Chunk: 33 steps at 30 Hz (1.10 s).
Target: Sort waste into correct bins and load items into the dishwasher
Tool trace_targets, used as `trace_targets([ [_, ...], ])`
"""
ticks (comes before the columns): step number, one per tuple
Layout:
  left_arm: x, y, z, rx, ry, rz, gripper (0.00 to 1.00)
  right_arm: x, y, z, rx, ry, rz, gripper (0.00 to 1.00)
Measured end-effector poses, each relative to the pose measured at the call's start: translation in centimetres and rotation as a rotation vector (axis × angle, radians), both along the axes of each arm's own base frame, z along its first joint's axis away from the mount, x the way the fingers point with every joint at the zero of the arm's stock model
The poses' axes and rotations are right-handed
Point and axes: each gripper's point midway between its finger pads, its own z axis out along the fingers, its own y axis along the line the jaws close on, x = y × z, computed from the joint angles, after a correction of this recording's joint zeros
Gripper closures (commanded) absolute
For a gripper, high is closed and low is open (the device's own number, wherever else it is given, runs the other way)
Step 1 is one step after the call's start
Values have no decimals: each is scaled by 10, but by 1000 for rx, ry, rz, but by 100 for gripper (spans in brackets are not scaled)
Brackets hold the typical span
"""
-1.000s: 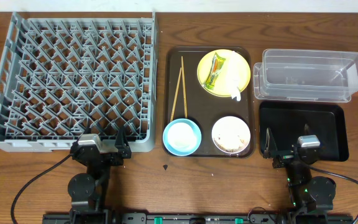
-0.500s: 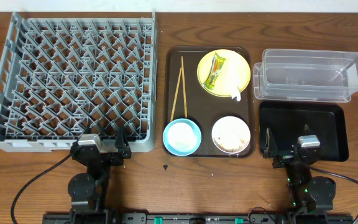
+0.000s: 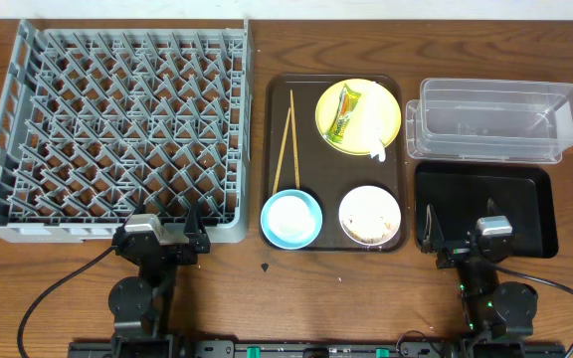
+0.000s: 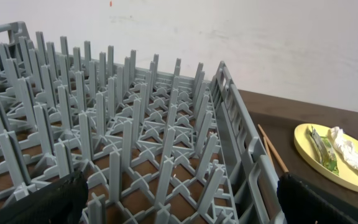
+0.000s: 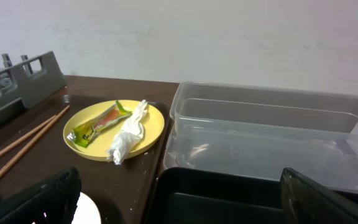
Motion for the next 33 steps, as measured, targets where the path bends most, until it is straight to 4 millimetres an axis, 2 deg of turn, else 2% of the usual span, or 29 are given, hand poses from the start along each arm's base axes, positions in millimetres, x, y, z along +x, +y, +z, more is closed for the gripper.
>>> trace_targets([
  [12,1,0,2,0,-13,0,2,0,-1,0,4,0,-4,1],
  [16,1,-3,0,-9,-8,-17,2,-1,12,3,72,-2,65,1],
  [20,1,-22,15,-62,-67,-123,2,-6,30,6,130,1,169,1],
  [23,-1,-31,18,-99,-46,-171,2,-10,37,10,172,34,208,1],
  [25,-3,-34,23,-121,-6,-189,2,-13,41,21,192,61,228,1],
  [29,-5,-39,57,-146,82,-210,2,-15,48,65,222,123,265,1],
  [31,-2,-40,80,-151,140,-216,2,-9,52,84,235,189,280,1],
  [33,2,-41,96,-156,215,-219,2,0,56,93,252,274,298,1],
])
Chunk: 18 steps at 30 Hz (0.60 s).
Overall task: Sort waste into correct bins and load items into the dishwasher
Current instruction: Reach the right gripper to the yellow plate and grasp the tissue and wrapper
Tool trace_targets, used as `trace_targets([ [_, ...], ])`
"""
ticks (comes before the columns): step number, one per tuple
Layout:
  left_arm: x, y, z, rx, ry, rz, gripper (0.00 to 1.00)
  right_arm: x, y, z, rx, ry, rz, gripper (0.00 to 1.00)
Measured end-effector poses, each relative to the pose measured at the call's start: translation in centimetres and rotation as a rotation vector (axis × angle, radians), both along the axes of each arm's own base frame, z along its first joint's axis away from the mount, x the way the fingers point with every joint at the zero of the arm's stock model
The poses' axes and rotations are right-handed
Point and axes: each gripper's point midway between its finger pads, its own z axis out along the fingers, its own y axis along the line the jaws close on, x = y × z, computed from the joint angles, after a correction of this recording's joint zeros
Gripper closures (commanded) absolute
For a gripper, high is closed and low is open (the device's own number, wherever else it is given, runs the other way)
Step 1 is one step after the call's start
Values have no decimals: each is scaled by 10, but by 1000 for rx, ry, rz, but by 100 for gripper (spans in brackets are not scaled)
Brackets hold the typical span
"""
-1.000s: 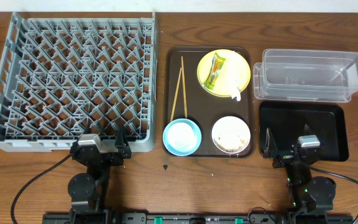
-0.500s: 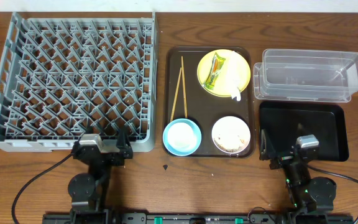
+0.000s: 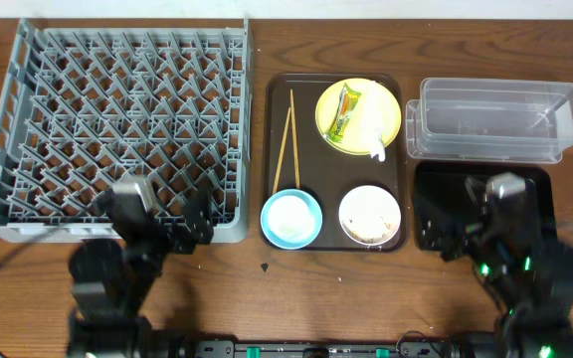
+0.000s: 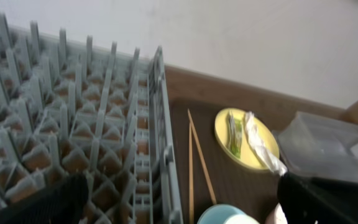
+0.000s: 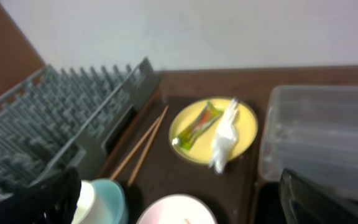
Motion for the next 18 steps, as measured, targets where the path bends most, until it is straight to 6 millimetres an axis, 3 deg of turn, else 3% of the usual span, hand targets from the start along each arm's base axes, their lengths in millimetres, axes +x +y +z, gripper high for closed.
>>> trace_targets([
  [6,16,-4,29,-8,259,-34,2,45,15,14,14,277,89,1],
  [12,30,-16,43,-40,319,-104,2,108,36,24,39,336,173,3],
  [14,28,-21,38,-57,346,-130,2,124,48,14,68,359,227,5],
  [18,25,-25,38,-70,356,-153,2,140,70,-25,39,546,249,7],
])
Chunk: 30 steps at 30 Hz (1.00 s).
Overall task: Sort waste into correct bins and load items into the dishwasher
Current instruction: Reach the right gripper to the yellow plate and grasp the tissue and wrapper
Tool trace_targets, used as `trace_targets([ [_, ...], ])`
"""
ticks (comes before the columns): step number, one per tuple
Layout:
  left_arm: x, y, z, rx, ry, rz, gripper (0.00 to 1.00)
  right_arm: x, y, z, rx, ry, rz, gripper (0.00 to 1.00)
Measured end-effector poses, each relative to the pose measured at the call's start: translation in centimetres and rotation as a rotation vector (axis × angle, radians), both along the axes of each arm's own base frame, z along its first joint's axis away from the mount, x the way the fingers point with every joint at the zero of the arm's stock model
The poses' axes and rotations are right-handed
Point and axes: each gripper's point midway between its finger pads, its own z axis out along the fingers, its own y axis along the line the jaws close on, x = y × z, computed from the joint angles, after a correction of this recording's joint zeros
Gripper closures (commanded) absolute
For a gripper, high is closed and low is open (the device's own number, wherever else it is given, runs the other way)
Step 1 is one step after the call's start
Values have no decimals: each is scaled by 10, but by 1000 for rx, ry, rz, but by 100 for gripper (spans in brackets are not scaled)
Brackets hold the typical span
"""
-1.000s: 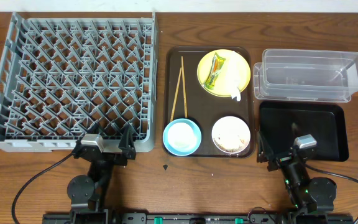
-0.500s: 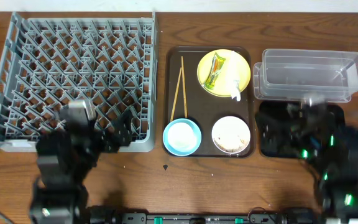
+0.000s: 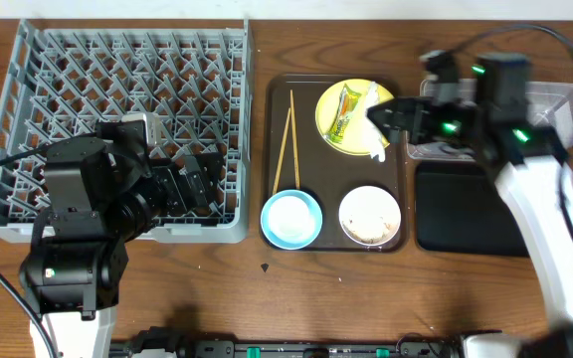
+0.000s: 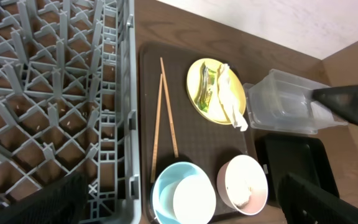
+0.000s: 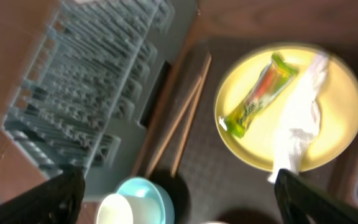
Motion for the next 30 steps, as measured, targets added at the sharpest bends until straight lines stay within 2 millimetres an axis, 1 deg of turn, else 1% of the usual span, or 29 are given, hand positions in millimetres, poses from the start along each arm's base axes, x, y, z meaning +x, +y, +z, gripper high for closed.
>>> trace_targets([
  [3,0,-1,0,-3,2,-4,2,13,14,-34,-124,98,-1,15],
  [4,-1,-1,0,-5,2,-6,2,20,18,-46,-180,112,-12,18],
  [5,-1,-2,0,-7,4,-8,2,27,20,-55,-226,114,-22,24],
  [7,-3,-2,-2,-8,15,-9,2,39,23,-79,-323,119,-46,24],
  [9,-4,-2,-4,-10,25,-11,2,45,19,-104,-415,139,-79,25],
  [10,-5,-3,-4,-11,25,-12,2,47,16,-117,-463,150,-102,29],
  [11,-5,-3,-4,-12,25,-13,2,51,12,-128,-502,158,-123,31],
  [12,-5,-3,-3,-12,25,-14,2,55,7,-142,-545,168,-149,31],
  [14,-5,-3,-4,-12,25,-14,2,61,1,-162,-591,181,-177,32],
  [16,-5,-3,-4,-12,26,-14,2,65,-5,-185,-633,201,-198,45],
  [17,-5,-3,-4,-12,25,-14,2,66,-8,-194,-646,213,-204,53],
  [18,-5,-3,-4,-12,26,-14,2,66,-9,-202,-655,224,-208,59],
  [19,-5,-3,-4,-12,25,-14,2,67,-11,-208,-657,235,-217,66],
  [20,-5,-3,-4,-13,26,-14,2,67,-13,-213,-659,244,-222,80],
  [21,-5,-3,-4,-13,26,-14,2,67,-15,-219,-661,255,-226,99],
  [26,-5,-3,-4,-13,26,-14,2,69,-18,-219,-653,265,-245,99],
  [28,-5,-3,-4,-13,26,-14,2,68,-18,-217,-651,269,-247,99],
  [30,-5,-3,-4,-13,26,-14,2,66,-19,-211,-644,271,-252,99],
])
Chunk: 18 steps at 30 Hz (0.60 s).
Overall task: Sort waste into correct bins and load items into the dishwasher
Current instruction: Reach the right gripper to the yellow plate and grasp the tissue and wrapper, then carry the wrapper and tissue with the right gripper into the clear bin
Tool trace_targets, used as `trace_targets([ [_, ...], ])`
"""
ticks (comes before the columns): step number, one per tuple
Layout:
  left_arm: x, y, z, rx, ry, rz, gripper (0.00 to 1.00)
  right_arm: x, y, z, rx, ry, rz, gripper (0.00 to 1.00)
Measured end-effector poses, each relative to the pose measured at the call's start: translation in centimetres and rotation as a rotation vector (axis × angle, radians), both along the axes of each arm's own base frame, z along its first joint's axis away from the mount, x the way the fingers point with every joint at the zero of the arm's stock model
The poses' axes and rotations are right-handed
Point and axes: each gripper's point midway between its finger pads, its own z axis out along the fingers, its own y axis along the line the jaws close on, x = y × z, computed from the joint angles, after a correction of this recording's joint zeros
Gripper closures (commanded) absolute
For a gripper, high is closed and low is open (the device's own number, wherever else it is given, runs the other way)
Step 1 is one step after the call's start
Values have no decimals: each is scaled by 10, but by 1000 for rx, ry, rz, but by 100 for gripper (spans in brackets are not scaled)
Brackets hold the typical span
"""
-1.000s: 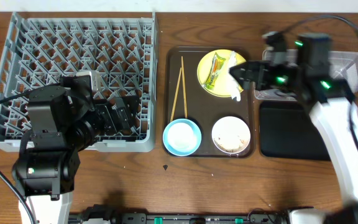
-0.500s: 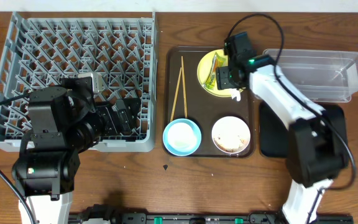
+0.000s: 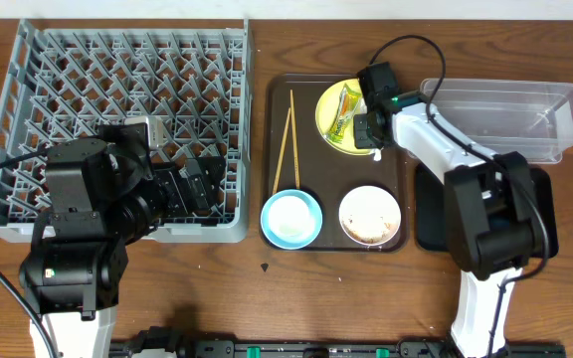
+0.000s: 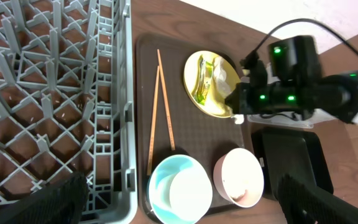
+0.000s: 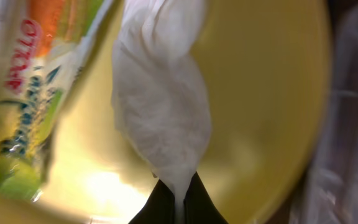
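On the yellow plate [image 3: 358, 111] lie a green snack wrapper [image 3: 343, 112] and a crumpled white napkin [image 5: 160, 106]. My right gripper [image 5: 179, 202] is down on the plate, shut on the napkin's lower tip; overhead it shows as the right gripper [image 3: 369, 129]. The left gripper [image 3: 189, 187] hovers open over the front right of the grey dish rack [image 3: 28, 149], holding nothing. In the left wrist view its wide-spread fingers [image 4: 48, 202] frame the blue bowl [image 4: 179, 186].
The brown tray [image 3: 306, 214] also carries wooden chopsticks [image 3: 286, 139], the blue bowl [image 3: 291, 219] with a white cup in it, and a pink bowl [image 3: 370, 215]. A clear bin [image 3: 505, 119] and a black bin [image 3: 540, 214] stand to the right.
My right gripper was open above the yellow plate; now it is low on the plate and shut on the napkin's tip. The left arm has hardly moved.
Both arms began low at the table's front edge, grippers open. Then both were raised. After that the left hung over the rack's front right and the right reached above the plate. Now the right is shut on the napkin.
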Motion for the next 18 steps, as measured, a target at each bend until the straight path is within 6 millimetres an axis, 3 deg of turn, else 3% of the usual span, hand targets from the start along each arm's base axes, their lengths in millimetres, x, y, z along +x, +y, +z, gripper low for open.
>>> trace_targets([
  [3,0,0,0,0,-1,0,2,0,-7,37,31,-47,-39,99],
  [5,0,0,0,0,1,0,2,2,-17,77,71,-114,-88,99],
  [8,0,0,0,0,1,0,2,4,-55,148,143,-244,-238,99],
  [10,0,0,0,0,1,0,2,4,-86,180,176,-309,-348,99],
  [11,0,0,0,0,1,0,2,2,-114,192,189,-333,-442,99],
  [13,0,0,0,0,0,0,2,-3,-143,187,194,-315,-557,99],
  [16,0,0,0,0,1,0,2,-4,-174,157,196,-249,-707,99],
  [17,0,0,0,0,1,0,2,-3,-180,145,197,-225,-742,97],
  [18,0,0,0,0,1,0,2,-3,-184,133,195,-200,-769,87],
])
